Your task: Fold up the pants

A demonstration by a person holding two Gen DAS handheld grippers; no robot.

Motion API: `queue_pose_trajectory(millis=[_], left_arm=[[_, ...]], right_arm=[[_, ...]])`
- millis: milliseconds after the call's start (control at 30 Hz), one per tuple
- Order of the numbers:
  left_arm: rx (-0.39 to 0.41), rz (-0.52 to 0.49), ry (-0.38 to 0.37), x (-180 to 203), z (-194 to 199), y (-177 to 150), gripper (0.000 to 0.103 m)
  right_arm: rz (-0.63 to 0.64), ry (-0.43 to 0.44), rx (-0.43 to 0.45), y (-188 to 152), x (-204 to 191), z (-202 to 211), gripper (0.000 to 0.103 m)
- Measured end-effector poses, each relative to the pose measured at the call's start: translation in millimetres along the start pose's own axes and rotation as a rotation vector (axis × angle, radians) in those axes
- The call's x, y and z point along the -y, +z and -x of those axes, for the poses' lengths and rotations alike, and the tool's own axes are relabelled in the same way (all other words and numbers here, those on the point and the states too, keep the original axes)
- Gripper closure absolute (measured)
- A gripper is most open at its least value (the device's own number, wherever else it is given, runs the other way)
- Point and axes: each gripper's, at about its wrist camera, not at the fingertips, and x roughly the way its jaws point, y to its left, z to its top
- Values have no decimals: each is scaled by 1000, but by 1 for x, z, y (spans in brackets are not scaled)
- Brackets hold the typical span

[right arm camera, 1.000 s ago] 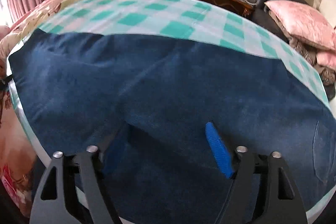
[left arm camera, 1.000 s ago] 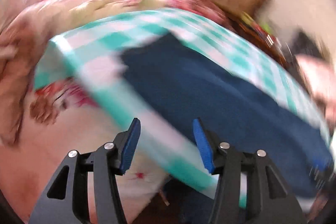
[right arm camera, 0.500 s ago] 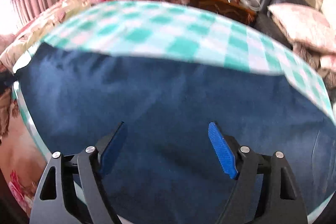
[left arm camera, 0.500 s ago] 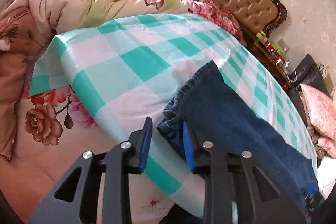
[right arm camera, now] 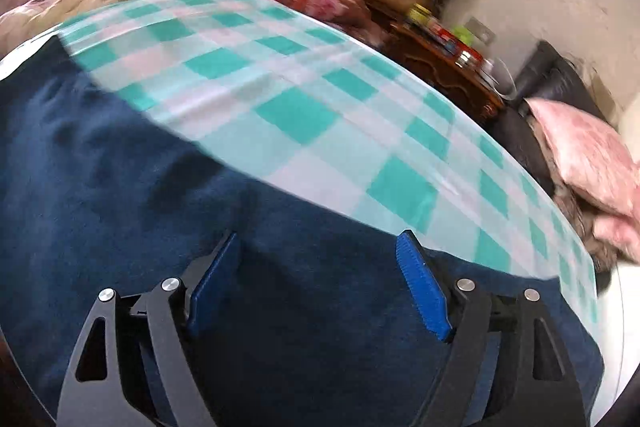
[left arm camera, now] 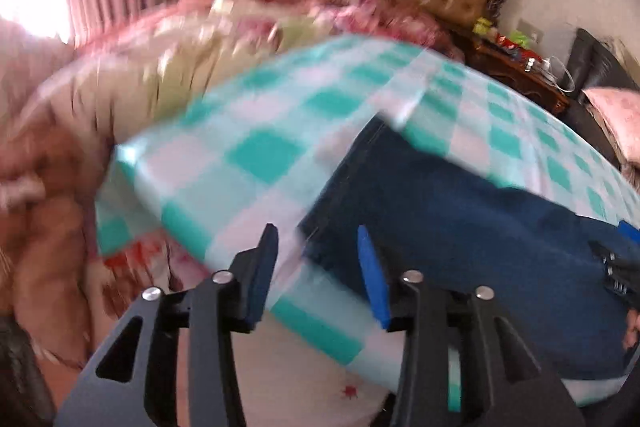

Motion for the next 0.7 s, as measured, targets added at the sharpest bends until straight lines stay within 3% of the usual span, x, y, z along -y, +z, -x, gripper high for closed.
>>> queue_pose_trajectory(millis=[67, 200, 300, 400, 433, 533, 633, 700], left_arm=[[58, -117, -51, 35, 11, 10, 60], [57, -345, -223, 110, 5, 22, 60], [-27, -584, -341, 179, -25, 23, 60], [-121, -742, -403, 216, -51, 13, 63], [-135, -770, -389, 222, -59, 9, 66], [-153, -706, -414, 218, -72, 17, 60], [-106, -599, -287, 202, -69, 22, 62], [-77, -467, -272, 179, -57, 27, 61]], right_arm=[[-67, 37, -18, 1, 13, -4, 29], [-94, 46, -26, 3, 25, -11, 33], [-113, 68, -33, 2, 29, -13, 33], [-102, 59, -26, 2, 28, -12, 33], [-115, 68, -27, 1, 29, -12, 33], [-130, 77, -28, 1, 33, -14, 33], [-134, 79, -30, 2, 33, -15, 33], [-137, 83, -28, 2, 34, -16, 33]])
